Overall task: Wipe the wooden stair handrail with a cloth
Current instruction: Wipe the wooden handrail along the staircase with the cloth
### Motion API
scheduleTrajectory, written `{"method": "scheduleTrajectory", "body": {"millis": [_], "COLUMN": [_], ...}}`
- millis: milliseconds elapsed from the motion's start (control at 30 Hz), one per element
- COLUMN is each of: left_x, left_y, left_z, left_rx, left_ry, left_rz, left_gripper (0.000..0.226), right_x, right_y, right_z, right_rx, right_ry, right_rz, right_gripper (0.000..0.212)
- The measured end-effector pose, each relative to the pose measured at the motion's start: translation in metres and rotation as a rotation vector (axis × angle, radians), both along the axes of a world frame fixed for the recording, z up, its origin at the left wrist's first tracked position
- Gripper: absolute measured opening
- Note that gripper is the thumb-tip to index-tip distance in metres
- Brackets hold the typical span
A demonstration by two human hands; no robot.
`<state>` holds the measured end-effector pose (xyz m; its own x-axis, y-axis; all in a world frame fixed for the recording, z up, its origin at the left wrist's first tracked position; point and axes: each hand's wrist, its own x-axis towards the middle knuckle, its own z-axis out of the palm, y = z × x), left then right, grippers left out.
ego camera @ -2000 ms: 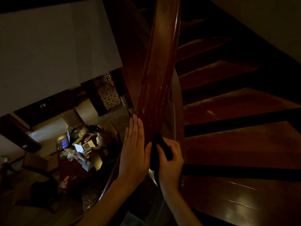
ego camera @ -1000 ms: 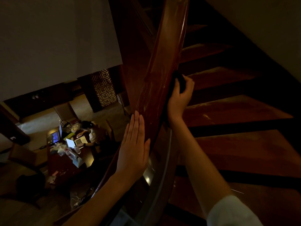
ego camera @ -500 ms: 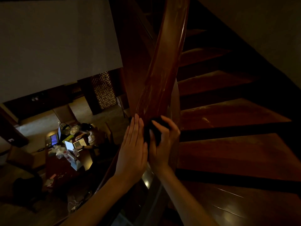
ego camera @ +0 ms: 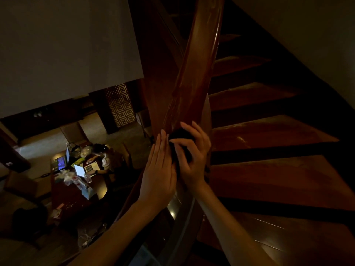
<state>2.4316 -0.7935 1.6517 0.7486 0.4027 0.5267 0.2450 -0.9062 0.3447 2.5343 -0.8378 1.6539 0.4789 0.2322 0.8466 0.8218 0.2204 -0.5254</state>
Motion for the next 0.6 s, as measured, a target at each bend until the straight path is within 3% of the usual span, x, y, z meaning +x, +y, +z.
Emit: {"method": "scheduleTrajectory", "body": {"millis": [133,300,500,600], "left_x": [-0.003,-0.003,-0.002,0.000], "left_y": [-0.001,-0.001,0.001,0.002], "left_z": [-0.005,-0.004,-0.010,-0.008], "left_rx": [0.038,0.039,0.062,0.081], "left_ry": [-0.009,0.016,0.012,0.012], "left_rz": [0.034,0.039,0.051,0.066], "left_gripper": [0.061,0.060,0.059,0.060], "right_x": [0.029,0.081,0.029,0.056], "right_y": [0.013,0.029,0.002,0.007], "right_z": [0.031,0.088,0.008,0.028], "right_rx": [0.018,0.071,-0.045,-0.101], "right_ry": [-0.091,0.003,-0.246,-0.334], "right_rz": [-0.149,-0.167,-0.047,-0.063], "right_gripper": [0.010,0.007,0.010,0.012]}}
